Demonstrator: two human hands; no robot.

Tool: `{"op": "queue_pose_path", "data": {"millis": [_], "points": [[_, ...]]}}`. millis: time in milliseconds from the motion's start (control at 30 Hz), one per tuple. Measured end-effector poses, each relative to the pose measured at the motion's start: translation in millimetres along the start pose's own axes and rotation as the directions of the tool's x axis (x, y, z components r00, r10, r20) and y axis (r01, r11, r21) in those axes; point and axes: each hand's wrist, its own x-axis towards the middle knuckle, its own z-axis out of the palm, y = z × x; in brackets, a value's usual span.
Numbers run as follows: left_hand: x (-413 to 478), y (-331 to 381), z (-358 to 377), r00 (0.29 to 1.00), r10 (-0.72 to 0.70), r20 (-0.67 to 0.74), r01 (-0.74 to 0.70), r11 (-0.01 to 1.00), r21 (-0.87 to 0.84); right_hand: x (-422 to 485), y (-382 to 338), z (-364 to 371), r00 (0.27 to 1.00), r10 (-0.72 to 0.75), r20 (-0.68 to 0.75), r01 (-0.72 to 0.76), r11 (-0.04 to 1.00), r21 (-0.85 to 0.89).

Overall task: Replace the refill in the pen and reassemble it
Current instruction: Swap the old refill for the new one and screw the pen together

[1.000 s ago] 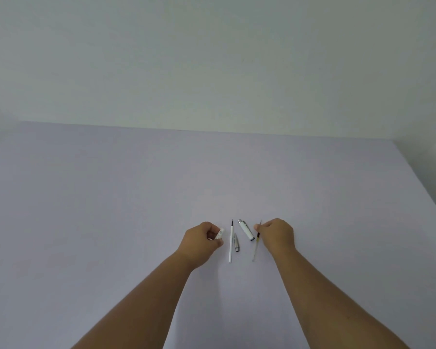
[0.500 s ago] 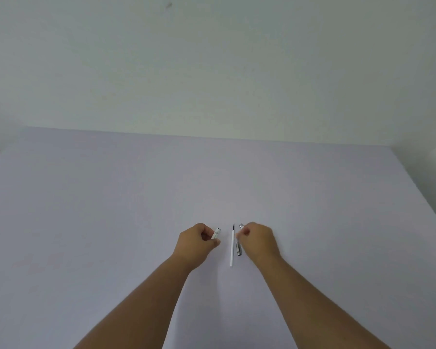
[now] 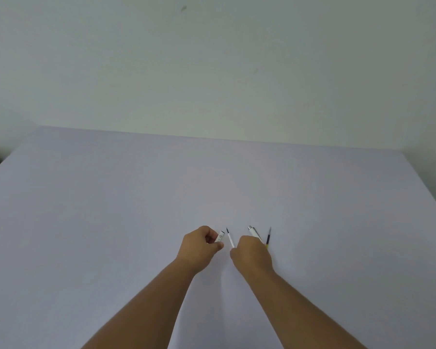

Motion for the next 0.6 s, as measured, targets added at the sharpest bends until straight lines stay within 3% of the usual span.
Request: {"op": "queue_pose_path", "data": {"millis": [167,300,500,600], "points": [[-1.3,0.3,0.4,1.000,0.020,0.016,-0.021,0.997,0.076,2.6,-1.8,-16.9,0.998,0.024,-0.063,0.001,0.930,0.366],[-2.8,4.5,2.8,0.998,0.034,0.048,-0.039,0.993,0.112,2.7,-1.7,-35.2,0.989,0.113,-0.093,-0.014,0.701,0.713],[-5.9,12.2,5.2,0.997,0.061,0.044,-0.065,0.993,0.098,-2.1,2.5,-41.1,0.994,0.109,-0.019,-0.047,0.569,0.821],[-5.5,15.2,5.3,0.997,0.070,0.031,-0.072,0.995,0.071,-3.7,4.1,-39.0,0.997,0.072,0.002,-0.044,0.582,0.812]]}}
